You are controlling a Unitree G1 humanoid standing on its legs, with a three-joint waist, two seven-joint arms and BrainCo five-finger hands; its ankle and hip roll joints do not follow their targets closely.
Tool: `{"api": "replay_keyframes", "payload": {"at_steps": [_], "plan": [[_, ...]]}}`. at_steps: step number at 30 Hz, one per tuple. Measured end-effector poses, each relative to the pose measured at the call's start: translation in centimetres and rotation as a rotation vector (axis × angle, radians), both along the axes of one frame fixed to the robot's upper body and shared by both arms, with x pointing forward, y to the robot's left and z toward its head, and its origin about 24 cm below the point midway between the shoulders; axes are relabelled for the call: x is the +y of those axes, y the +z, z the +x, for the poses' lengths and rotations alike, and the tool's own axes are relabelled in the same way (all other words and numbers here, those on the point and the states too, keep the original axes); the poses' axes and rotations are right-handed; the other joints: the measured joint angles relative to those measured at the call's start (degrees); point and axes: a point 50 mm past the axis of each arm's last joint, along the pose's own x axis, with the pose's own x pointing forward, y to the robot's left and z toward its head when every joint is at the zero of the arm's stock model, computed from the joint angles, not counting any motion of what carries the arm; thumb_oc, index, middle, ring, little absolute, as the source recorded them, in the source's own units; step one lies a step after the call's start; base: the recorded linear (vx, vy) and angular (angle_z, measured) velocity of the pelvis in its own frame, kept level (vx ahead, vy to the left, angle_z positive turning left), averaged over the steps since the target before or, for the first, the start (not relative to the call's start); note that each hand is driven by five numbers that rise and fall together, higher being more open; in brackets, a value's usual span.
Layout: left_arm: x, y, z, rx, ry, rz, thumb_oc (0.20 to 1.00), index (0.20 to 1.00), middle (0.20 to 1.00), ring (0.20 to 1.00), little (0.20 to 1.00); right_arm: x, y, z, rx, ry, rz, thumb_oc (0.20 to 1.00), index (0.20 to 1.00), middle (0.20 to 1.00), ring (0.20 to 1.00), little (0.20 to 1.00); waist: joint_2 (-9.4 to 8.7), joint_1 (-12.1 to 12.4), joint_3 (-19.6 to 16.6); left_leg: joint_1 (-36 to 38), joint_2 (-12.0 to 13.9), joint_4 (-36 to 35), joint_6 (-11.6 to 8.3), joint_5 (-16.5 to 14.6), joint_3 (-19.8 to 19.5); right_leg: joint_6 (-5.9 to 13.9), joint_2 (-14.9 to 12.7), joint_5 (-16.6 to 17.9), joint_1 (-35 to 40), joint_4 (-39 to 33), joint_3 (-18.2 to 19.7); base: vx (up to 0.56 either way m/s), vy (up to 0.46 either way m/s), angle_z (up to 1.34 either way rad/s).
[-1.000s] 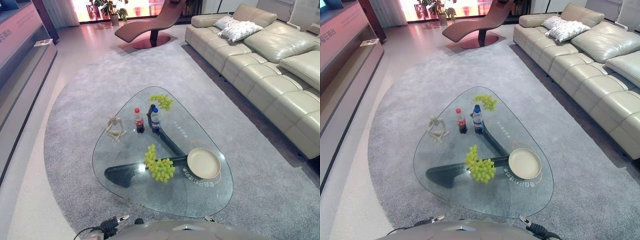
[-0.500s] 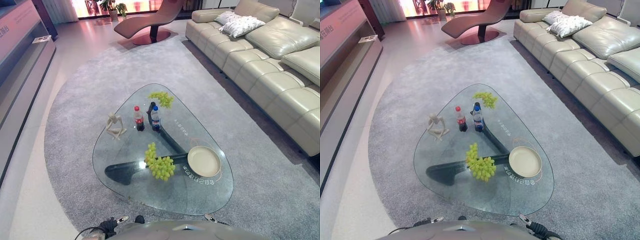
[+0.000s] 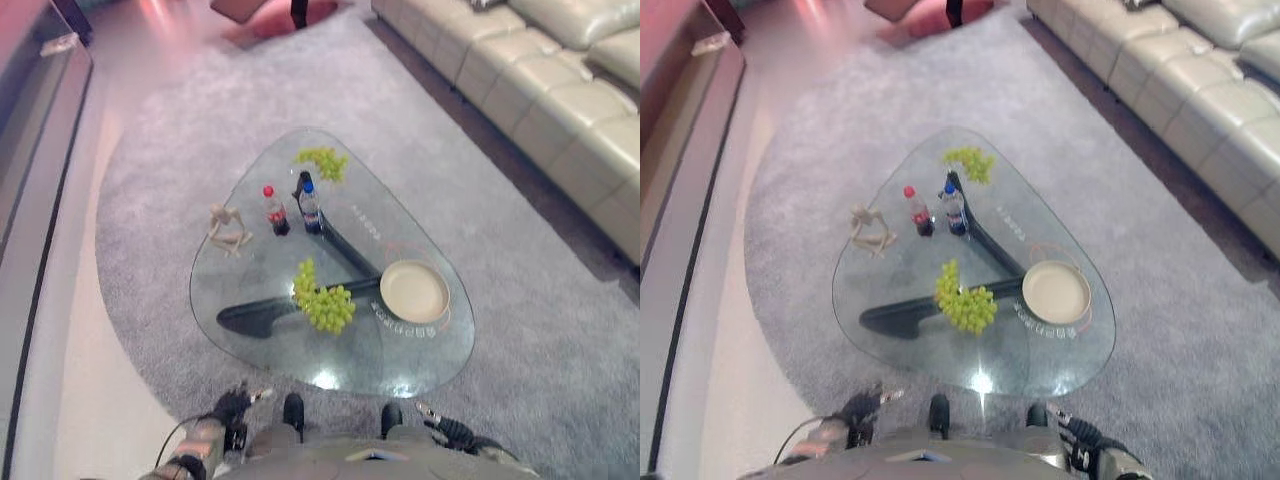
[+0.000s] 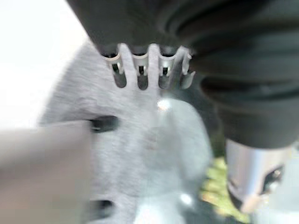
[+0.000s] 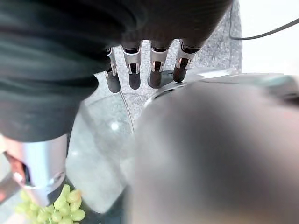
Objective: Pick up fruits into the plate
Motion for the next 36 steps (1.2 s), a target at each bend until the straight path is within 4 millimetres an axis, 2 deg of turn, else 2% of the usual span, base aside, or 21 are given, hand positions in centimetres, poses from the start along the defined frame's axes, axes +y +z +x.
{"api": "replay_keyframes", "payload": {"at_steps": [3, 5, 9, 11, 16, 17, 19, 22, 28, 33, 36], "plan": [[-0.4, 1.8, 3.2, -0.114, 0.012, -0.022, 1.000, 1.000, 1.000, 1.000, 1.000, -0.2, 0.5, 1.2, -0.054, -0.009, 0.009, 1.000, 1.000, 1.000, 1.000, 1.000, 0.65, -0.5, 1.7, -1.0, 0.1, 0.0, -0.07, 0.2, 0.2, -0.03, 0.1, 0.1, -1.2, -0.1, 0.2, -0.05, 0.026, -0.05], [-0.6, 3.5, 5.3, -0.206, -0.001, 0.002, 1.000, 1.000, 1.000, 1.000, 1.000, -0.3, 1.2, 2.8, -0.123, 0.013, 0.014, 1.000, 1.000, 1.000, 1.000, 1.000, 1.40, -0.7, 3.5, -2.0, 0.3, 0.0, -0.23, 0.4, 0.5, -0.13, 0.3, 0.4, -2.3, 0.0, 0.7, -0.08, 0.022, -0.09], [0.1, 7.2, 9.1, -0.378, -0.108, 0.155, 1.000, 1.000, 1.000, 1.000, 1.000, -0.2, 2.8, 6.2, -0.243, 0.070, 0.019, 1.000, 1.000, 1.000, 1.000, 1.000, 2.40, -1.1, 6.4, -4.9, 0.6, 0.0, -0.48, 1.3, 0.6, -0.48, 0.8, 1.5, -5.4, 0.0, 1.1, -0.05, 0.000, -0.06], [1.0, 10.4, 11.5, -0.495, -0.188, 0.283, 1.000, 1.000, 1.000, 1.000, 1.000, 0.2, 3.9, 8.3, -0.316, 0.107, 0.019, 1.000, 1.000, 1.000, 1.000, 1.000, 2.53, -1.4, 9.5, -5.4, 0.9, 0.0, -0.77, 1.7, 0.6, -0.67, 1.0, 1.7, -6.0, 0.1, 1.1, -0.05, -0.015, -0.02], [2.5, 17.6, 16.3, -0.677, -0.304, 0.537, 1.000, 1.000, 1.000, 1.000, 1.000, 0.2, 6.0, 11.3, -0.419, 0.170, 0.014, 1.000, 1.000, 1.000, 1.000, 1.000, 2.72, -1.7, 13.6, -10.5, 0.9, 1.9, -0.72, 1.8, 0.6, -0.61, 0.8, 1.7, -11.9, 3.0, 1.5, -0.07, -0.025, -0.06], [2.6, 18.4, 16.8, -0.695, -0.315, 0.567, 1.000, 1.000, 1.000, 1.000, 1.000, 0.3, 6.2, 11.7, -0.431, 0.176, 0.013, 1.000, 1.000, 1.000, 1.000, 1.000, 2.74, -1.7, 14.2, -10.9, 0.9, 2.0, -0.72, 1.8, 0.6, -0.58, 0.8, 1.7, -12.5, 3.4, 1.6, -0.04, -0.026, -0.05], [2.6, 22.0, 18.6, -0.775, -0.350, 0.675, 1.000, 1.000, 1.000, 1.000, 1.000, 0.5, 7.4, 13.2, -0.483, 0.218, 0.009, 1.000, 1.000, 1.000, 1.000, 1.000, 2.74, -1.9, 17.0, -13.0, 0.8, 3.3, -0.70, 1.9, 0.7, -0.49, 0.6, 1.6, -15.0, 5.3, 1.9, -0.04, -0.038, -0.05], [2.3, 25.1, 20.1, -0.828, -0.400, 0.797, 1.000, 1.000, 1.000, 1.000, 1.000, 1.0, 8.4, 14.5, -0.523, 0.259, 0.020, 1.000, 1.000, 1.000, 1.000, 1.000, 2.60, -2.0, 18.3, -15.6, 0.9, 4.4, -0.74, 2.2, 0.6, -0.36, 0.6, 1.3, -18.6, 8.0, 2.2, -0.02, -0.053, -0.05], [0.6, 28.6, 21.6, -0.896, -0.562, 1.068, 1.000, 1.000, 1.000, 1.000, 1.000, 2.3, 9.7, 15.8, -0.592, 0.307, 0.076, 1.000, 1.000, 1.000, 1.000, 1.000, 2.48, -2.0, 18.4, -22.0, 0.8, 6.9, -0.76, 2.9, 0.5, -0.62, 0.1, -1.8, -28.0, 17.0, 3.1, -0.01, -0.065, -0.01], [0.0, 29.9, 22.0, -0.885, -0.698, 1.280, 1.000, 1.000, 1.000, 1.000, 1.000, 2.9, 10.6, 16.6, -0.630, 0.318, 0.113, 1.000, 1.000, 1.000, 1.000, 1.000, 2.21, -2.7, 18.5, -27.0, 0.6, 8.0, -0.84, 4.0, 0.6, -1.24, -0.3, -3.3, -35.7, 23.3, 3.9, 0.00, -0.012, -0.01], [-0.2, 30.5, 22.2, -0.875, -0.734, 1.344, 1.000, 1.000, 1.000, 1.000, 1.000, 3.0, 11.1, 17.0, -0.657, 0.297, 0.138, 1.000, 1.000, 1.000, 1.000, 1.000, 2.17, -3.2, 18.6, -29.2, 0.5, 9.1, -0.78, 4.1, 0.6, -1.31, -0.3, -3.6, -38.5, 25.1, 4.5, 0.00, -0.009, -0.05]]}}
